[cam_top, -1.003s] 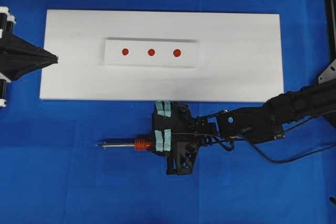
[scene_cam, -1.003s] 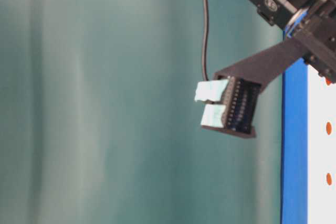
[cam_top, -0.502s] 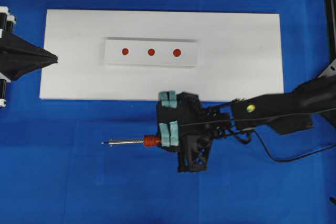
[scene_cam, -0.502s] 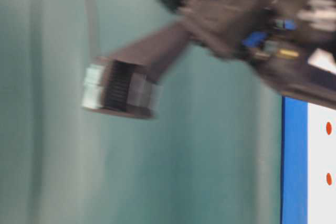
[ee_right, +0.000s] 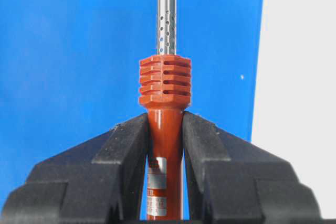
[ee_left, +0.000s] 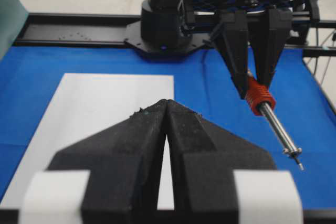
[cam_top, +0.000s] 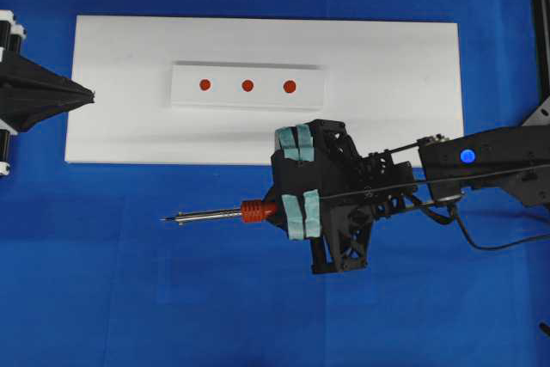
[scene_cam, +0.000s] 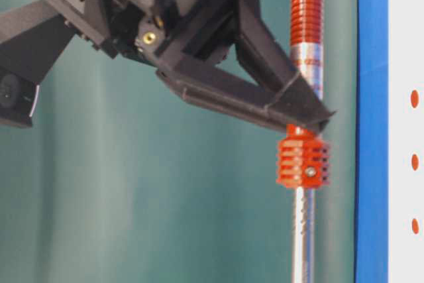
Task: Touch the tip of the soldering iron to the mark.
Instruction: 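Lift the iron and carry it above the right red dot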
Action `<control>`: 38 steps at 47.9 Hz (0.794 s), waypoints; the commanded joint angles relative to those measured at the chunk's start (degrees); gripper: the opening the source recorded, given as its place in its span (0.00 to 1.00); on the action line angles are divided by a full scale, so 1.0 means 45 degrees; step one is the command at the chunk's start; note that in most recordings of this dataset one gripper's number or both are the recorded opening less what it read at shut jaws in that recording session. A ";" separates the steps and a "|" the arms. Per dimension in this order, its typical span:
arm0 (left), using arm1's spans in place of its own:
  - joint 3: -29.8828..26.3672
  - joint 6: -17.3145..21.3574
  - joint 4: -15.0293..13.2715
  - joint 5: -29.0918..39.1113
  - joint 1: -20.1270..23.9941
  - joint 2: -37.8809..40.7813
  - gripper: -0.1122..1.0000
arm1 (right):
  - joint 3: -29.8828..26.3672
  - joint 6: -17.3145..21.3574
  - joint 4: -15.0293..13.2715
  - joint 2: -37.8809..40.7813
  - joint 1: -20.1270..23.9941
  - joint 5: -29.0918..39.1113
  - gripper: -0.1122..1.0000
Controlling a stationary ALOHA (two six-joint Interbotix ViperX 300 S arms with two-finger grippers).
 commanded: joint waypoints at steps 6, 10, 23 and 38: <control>-0.0137 -0.0020 0.0020 -0.0117 -0.0020 0.0039 0.10 | -0.0313 0.0020 -0.0098 -0.0371 0.0059 0.0000 0.16; -0.0137 -0.0020 0.0020 -0.0117 -0.0020 0.0059 0.10 | -0.0313 0.0020 -0.0117 -0.0371 0.0059 0.0020 0.16; -0.0137 -0.0020 0.0020 -0.0117 -0.0020 0.0059 0.10 | -0.0273 -0.0078 -0.0918 -0.0391 -0.0488 0.0293 0.16; -0.0137 -0.0020 0.0020 -0.0117 -0.0020 0.0059 0.10 | 0.0000 -0.0859 -0.1406 -0.0664 -0.2227 0.0352 0.16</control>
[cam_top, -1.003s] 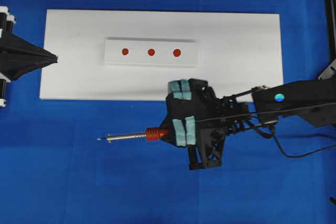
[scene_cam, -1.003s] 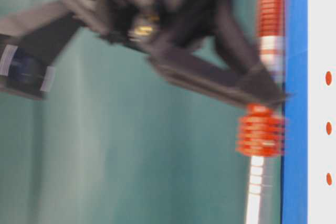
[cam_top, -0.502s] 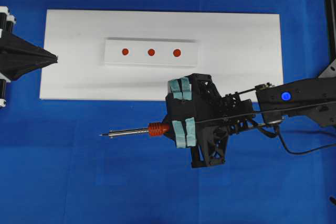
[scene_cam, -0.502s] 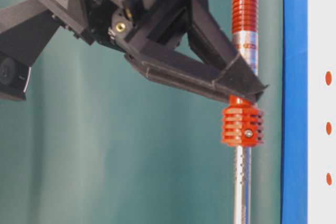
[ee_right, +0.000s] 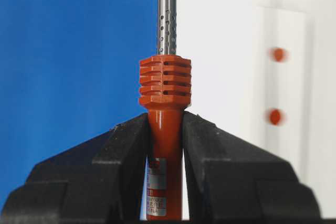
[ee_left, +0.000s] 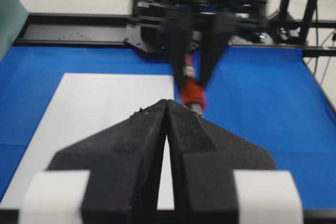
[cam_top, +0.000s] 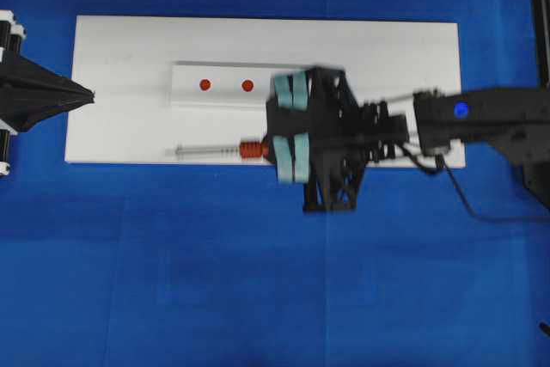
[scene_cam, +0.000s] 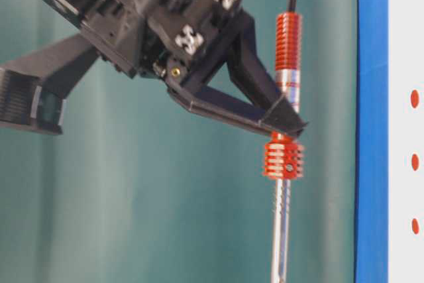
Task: Touch the tip of the soldering iron to the mark.
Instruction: 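Lift the iron and carry it above the right red dot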
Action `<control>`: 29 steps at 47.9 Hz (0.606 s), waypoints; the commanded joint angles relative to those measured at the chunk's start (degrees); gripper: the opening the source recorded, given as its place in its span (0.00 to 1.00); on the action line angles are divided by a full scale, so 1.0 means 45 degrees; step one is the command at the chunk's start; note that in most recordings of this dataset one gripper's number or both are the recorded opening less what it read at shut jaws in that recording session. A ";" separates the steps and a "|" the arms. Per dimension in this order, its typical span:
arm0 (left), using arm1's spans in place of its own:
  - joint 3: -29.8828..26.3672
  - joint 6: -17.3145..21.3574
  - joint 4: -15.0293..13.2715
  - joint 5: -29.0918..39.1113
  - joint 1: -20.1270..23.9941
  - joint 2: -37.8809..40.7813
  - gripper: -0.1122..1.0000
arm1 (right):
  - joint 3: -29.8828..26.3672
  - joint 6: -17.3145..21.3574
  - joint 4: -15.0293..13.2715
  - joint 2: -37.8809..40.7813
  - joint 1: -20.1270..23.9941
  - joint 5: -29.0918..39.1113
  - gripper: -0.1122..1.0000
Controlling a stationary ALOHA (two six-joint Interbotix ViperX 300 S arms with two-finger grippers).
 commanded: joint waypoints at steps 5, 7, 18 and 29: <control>-0.0137 -0.0020 0.0020 -0.0117 -0.0020 0.0059 0.10 | 0.0059 -0.0605 -0.0078 -0.0586 -0.0879 -0.0020 0.16; -0.0137 -0.0020 0.0020 -0.0117 -0.0020 0.0059 0.10 | 0.0117 -0.0742 -0.0098 -0.0645 -0.1133 -0.0020 0.16; -0.0137 -0.0020 0.0020 -0.0117 -0.0020 0.0059 0.10 | 0.0234 -0.1504 -0.0078 -0.0781 -0.2227 0.0039 0.16; -0.0137 -0.0020 0.0020 -0.0098 -0.0020 0.0059 0.10 | 0.0234 -0.2129 0.0000 -0.0781 -0.2988 0.0059 0.16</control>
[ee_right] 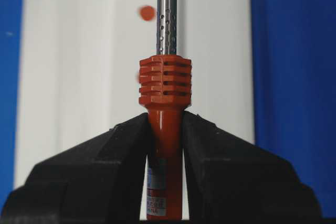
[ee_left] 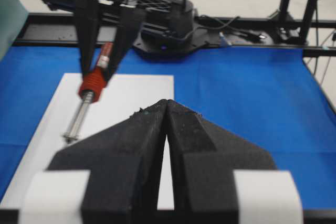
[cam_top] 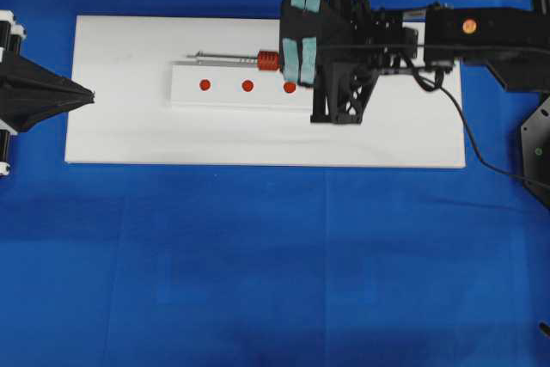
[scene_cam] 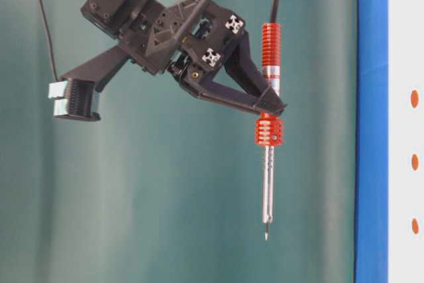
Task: Touch the tip of the soldering iron to the mark.
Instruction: 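Lift the iron and carry it above the right red dot, then lower the iron tip onto the middle red dot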
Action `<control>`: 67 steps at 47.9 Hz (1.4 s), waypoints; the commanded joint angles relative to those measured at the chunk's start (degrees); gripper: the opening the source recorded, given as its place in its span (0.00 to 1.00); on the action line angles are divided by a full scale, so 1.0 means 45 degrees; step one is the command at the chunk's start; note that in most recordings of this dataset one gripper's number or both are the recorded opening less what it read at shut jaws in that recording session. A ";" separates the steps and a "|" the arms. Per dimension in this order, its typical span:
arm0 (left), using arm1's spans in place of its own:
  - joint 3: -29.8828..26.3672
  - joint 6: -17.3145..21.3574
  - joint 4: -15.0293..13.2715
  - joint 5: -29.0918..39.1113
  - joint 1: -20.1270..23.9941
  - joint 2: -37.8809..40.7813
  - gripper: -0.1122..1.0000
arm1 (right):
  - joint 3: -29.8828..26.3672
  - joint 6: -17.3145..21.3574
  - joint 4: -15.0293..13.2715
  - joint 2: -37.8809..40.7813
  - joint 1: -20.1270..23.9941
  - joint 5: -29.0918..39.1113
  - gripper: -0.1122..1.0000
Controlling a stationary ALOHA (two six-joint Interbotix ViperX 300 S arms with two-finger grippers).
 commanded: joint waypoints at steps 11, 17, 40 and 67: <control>-0.0137 0.0000 0.0020 -0.0117 -0.0020 0.0059 0.10 | -0.0117 -0.0078 0.0078 -0.0410 -0.0156 -0.0020 0.16; -0.0137 0.0020 0.0020 -0.0117 -0.0020 0.0059 0.10 | -0.0117 -0.0078 0.0078 -0.0391 -0.0156 0.0098 0.16; -0.0137 0.0078 0.0020 -0.0117 -0.0020 0.0059 0.10 | -0.0176 -0.0098 0.0234 -0.0371 -0.0098 0.2871 0.16; -0.0137 0.0117 0.0020 -0.0117 -0.0020 0.0059 0.10 | -0.0176 -0.0449 0.0664 -0.0371 -0.0039 0.3906 0.16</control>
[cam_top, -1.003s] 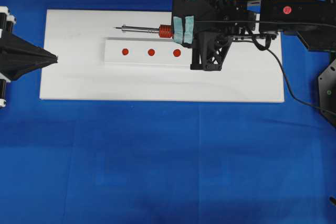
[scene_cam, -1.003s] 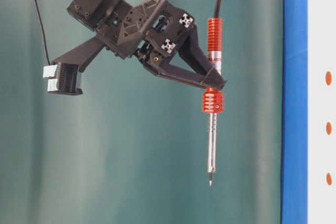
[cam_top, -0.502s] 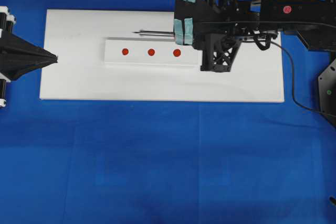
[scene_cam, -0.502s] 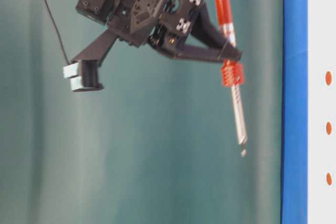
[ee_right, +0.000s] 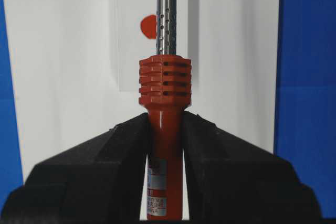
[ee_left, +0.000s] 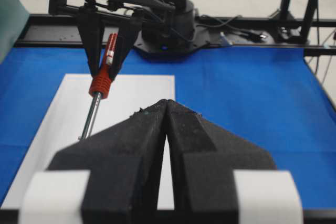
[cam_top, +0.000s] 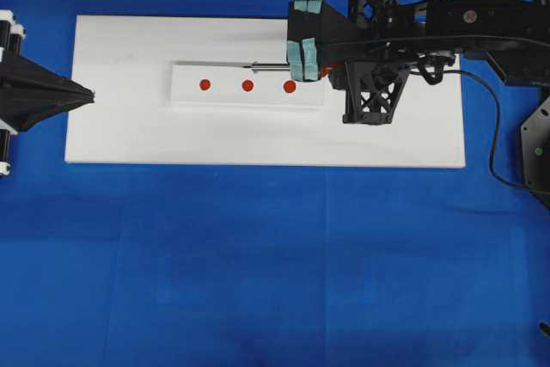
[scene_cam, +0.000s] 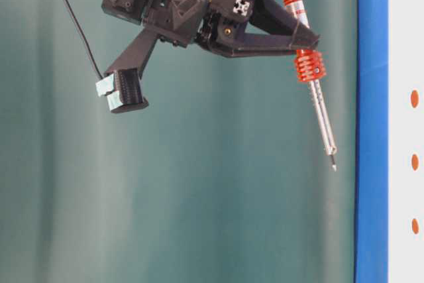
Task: Touch the tip of the soldering iron to the mark.
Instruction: 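Lower the iron tip onto the middle red dot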
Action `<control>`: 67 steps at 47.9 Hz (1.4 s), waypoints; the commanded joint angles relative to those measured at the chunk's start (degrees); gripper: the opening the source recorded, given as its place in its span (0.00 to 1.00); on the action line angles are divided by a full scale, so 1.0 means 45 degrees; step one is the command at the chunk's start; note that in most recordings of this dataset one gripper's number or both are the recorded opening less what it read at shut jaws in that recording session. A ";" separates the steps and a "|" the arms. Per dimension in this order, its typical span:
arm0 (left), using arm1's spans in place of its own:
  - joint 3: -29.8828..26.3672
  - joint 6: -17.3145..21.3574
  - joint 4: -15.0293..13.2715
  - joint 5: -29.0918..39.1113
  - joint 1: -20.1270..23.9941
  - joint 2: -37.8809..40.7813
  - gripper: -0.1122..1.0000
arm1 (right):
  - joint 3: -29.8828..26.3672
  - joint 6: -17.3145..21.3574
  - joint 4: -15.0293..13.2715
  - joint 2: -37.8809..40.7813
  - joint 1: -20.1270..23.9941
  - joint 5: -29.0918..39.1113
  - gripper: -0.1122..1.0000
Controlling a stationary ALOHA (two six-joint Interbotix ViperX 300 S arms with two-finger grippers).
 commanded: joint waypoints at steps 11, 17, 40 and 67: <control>-0.0137 0.0039 0.0020 -0.0117 -0.0020 0.0059 0.10 | -0.0176 -0.0020 0.0039 -0.0352 0.0039 -0.0156 0.16; -0.0137 0.0039 0.0020 -0.0117 -0.0020 0.0059 0.10 | -0.0176 -0.0020 0.0039 -0.0332 0.0039 -0.0313 0.16; -0.0137 0.0059 0.0020 -0.0117 -0.0020 0.0059 0.10 | -0.0176 -0.0020 0.0039 -0.0332 0.0039 -0.0352 0.16; -0.0137 0.0039 0.0020 -0.0117 -0.0020 0.0059 0.10 | -0.0664 -0.0020 0.0039 0.0664 0.0117 -0.0645 0.16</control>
